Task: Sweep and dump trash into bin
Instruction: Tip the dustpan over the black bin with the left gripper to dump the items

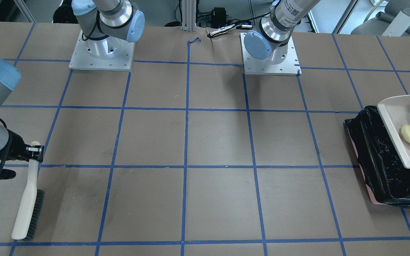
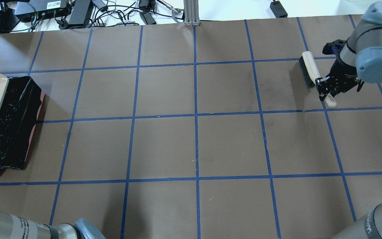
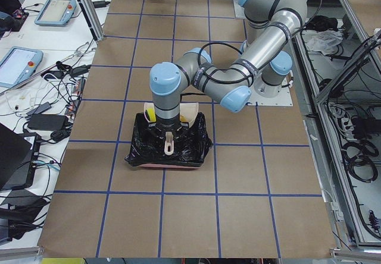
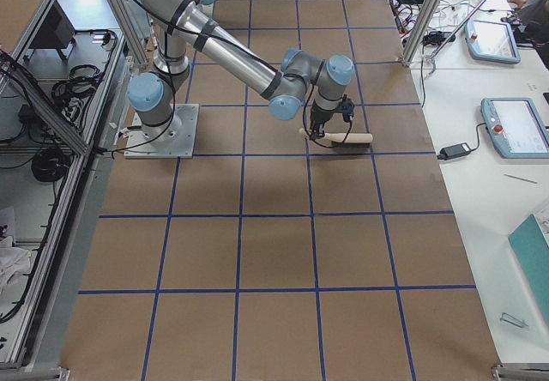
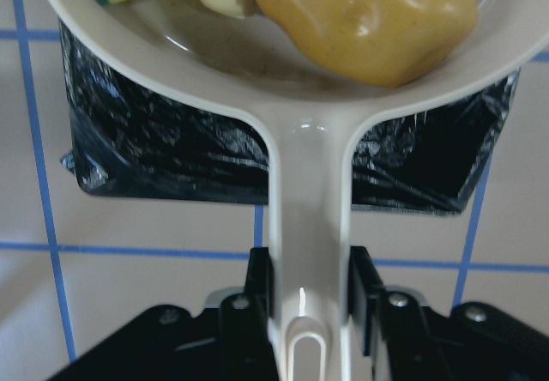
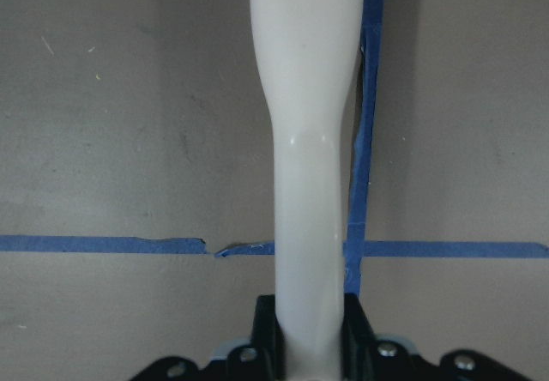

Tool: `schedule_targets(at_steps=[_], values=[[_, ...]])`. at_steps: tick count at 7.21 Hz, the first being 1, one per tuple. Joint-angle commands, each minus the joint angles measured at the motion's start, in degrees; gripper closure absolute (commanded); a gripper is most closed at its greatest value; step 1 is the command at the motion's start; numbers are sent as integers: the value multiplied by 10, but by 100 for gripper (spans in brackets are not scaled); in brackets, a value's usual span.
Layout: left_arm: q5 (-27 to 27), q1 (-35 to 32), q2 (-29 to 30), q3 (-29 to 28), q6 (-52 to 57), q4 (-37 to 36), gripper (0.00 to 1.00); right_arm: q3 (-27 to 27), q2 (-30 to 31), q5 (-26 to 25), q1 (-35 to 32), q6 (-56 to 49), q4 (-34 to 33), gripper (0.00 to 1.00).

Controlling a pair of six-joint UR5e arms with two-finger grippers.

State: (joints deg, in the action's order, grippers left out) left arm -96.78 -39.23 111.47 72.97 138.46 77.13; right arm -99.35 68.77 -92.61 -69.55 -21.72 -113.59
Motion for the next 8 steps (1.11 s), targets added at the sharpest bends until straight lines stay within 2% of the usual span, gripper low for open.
schedule_targets(at_steps=[1, 3, 5, 7, 8], values=[[-60, -2, 8, 7, 6, -53, 100, -1, 0, -6, -1, 2, 0, 100], [-122, -11, 7, 16, 17, -69, 100, -1, 0, -7, 0, -2, 0, 100], [-181, -29, 6, 54, 34, -177, 100, -2, -3, -8, -1, -3, 0, 100], [-207, -37, 9, 63, 35, -207, 100, -2, -5, -8, 0, -4, 0, 100], [-253, -61, 9, 62, 46, -223, 100, -2, -5, -8, 0, -3, 0, 99]])
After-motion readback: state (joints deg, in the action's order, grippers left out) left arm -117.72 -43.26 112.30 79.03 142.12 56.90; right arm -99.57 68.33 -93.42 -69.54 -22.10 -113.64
